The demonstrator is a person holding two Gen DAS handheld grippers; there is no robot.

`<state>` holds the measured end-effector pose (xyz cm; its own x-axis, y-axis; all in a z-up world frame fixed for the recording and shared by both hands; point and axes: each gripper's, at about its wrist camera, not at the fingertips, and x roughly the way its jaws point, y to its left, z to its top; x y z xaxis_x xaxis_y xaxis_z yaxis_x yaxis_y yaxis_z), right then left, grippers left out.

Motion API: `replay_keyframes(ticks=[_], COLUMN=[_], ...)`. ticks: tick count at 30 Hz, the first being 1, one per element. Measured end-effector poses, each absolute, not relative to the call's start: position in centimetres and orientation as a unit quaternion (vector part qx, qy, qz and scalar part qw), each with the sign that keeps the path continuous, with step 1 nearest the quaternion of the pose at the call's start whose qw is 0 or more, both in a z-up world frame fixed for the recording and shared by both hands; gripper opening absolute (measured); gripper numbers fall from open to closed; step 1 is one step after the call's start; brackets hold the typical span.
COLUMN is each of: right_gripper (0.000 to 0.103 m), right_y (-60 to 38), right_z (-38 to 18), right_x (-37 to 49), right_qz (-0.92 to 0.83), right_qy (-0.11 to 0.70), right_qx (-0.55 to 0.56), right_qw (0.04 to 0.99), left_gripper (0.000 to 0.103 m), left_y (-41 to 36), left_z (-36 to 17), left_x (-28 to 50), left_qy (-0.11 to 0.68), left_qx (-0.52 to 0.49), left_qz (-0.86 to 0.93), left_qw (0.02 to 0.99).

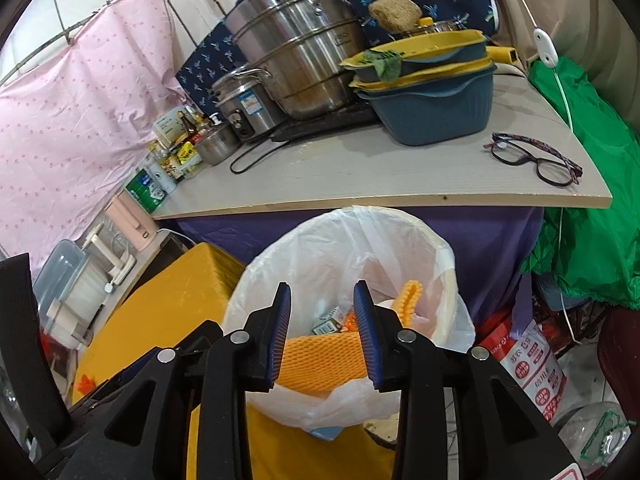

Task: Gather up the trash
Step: 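Carry both foam nets over the bin and open both grippers, then move both tools back toward the red bag and green carton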

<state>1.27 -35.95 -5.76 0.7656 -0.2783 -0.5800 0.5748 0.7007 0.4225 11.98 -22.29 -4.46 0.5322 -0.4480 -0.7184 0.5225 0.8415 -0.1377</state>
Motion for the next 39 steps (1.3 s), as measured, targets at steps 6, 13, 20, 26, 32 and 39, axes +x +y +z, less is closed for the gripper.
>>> replay_keyframes(ticks=[6, 13, 20, 26, 32, 39], right_gripper=[0.038, 0.041, 0.045, 0.047, 0.050, 0.050], right_y=[-33.4, -29.5, -24.3, -20.0, -15.2, -10.3], right_z=[-4.0, -2.7, -2.1, -2.0, -2.8, -4.0], right_x=[1.6, 2.6, 3.7, 5.1, 6.9, 9.1], right_qz=[-0.222, -0.195, -0.159, -0.123, -0.081, -0.041], right_qy=[0.237, 0.240, 0.250, 0.266, 0.287, 0.312], right_qx=[0.291, 0.273, 0.247, 0.227, 0.209, 0.190], right_qw=[0.900, 0.911, 0.923, 0.929, 0.931, 0.930], left_gripper=[0.081, 0.081, 0.084, 0.084, 0.084, 0.084], left_y=[-19.1, -14.5, -8.1, -1.7, 4.4, 10.3], left_z=[-2.9, -1.7, -1.3, -1.9, -2.7, -3.9], left_x=[12.0, 12.2, 12.5, 13.0, 13.4, 13.8], left_qy=[0.382, 0.377, 0.372, 0.379, 0.395, 0.406], left_qx=[0.031, 0.012, -0.007, -0.017, -0.037, -0.040], left_qz=[-0.262, -0.239, -0.195, -0.146, -0.100, -0.047], left_qw=[0.886, 0.895, 0.907, 0.914, 0.912, 0.912])
